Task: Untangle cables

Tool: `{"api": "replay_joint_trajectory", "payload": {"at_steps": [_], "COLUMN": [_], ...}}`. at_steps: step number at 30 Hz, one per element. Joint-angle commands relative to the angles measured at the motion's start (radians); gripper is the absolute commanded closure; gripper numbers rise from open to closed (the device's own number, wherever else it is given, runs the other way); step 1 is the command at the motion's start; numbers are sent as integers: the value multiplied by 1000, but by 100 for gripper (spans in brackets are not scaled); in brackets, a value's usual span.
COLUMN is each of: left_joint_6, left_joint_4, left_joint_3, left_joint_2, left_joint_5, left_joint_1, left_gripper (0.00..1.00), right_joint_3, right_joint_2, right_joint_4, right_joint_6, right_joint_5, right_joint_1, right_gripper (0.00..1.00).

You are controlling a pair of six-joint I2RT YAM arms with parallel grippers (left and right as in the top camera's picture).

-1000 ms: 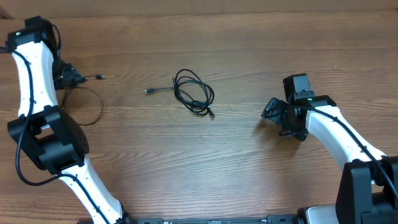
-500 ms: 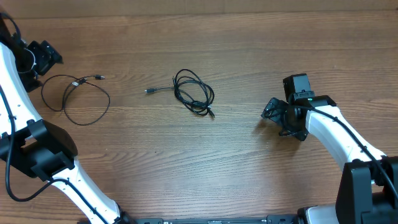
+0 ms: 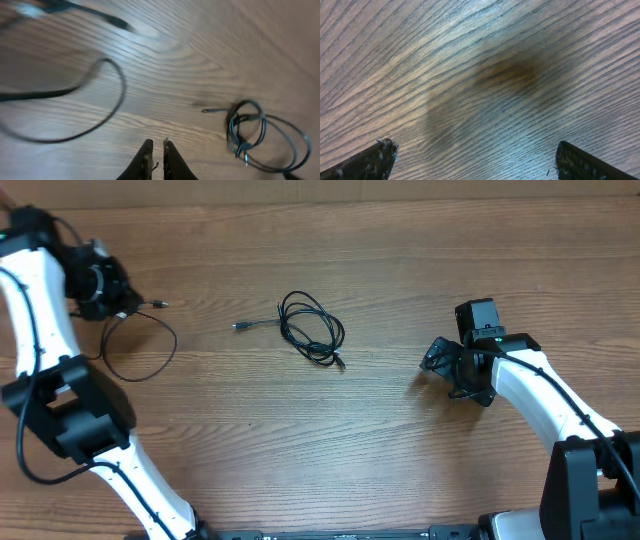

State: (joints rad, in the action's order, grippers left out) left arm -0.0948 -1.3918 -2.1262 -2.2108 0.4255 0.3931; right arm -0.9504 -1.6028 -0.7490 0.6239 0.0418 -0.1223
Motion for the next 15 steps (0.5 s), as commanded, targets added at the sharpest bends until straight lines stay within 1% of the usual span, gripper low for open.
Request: {"api": "replay_joint_trajectory", "payload": {"at_steps": [1,2,3,4,5,10,11,13,15], "left_joint_6": [50,50,50,50,50,47,47,47,47], "left_joint_4": [48,63,87,104,117,188,207,244,277], "left_joint_3": [106,132,168,198,219,312,326,358,393], "left_joint_2": [0,0,0,0,0,0,0,0,0], "left_joint_5": [-16,-37,-66,-97,-120,-278,-333,-419,-445], "left_joint_1": [-78,-96,-118,-137,-150,-191,-191,-191,-189], "left_gripper": [89,89,91,95,96,96,94,95,94], "right_joint_3": [-2,-2,-2,-2,-2,-2,-2,-2,-2], "right_joint_2": [10,10,9,10,9,10,10,10,9], "right_joint_4": [4,4,4,4,5,4,4,4,4], "right_joint_6": [-4,-4,-5,-4,-4,-4,-5,-5,-5], "right_joint_5": [13,13,13,13,13,13,13,13,13], "right_joint_1": [2,2,2,2,2,2,2,2,2], "right_gripper": [0,0,0,0,0,0,0,0,0]}}
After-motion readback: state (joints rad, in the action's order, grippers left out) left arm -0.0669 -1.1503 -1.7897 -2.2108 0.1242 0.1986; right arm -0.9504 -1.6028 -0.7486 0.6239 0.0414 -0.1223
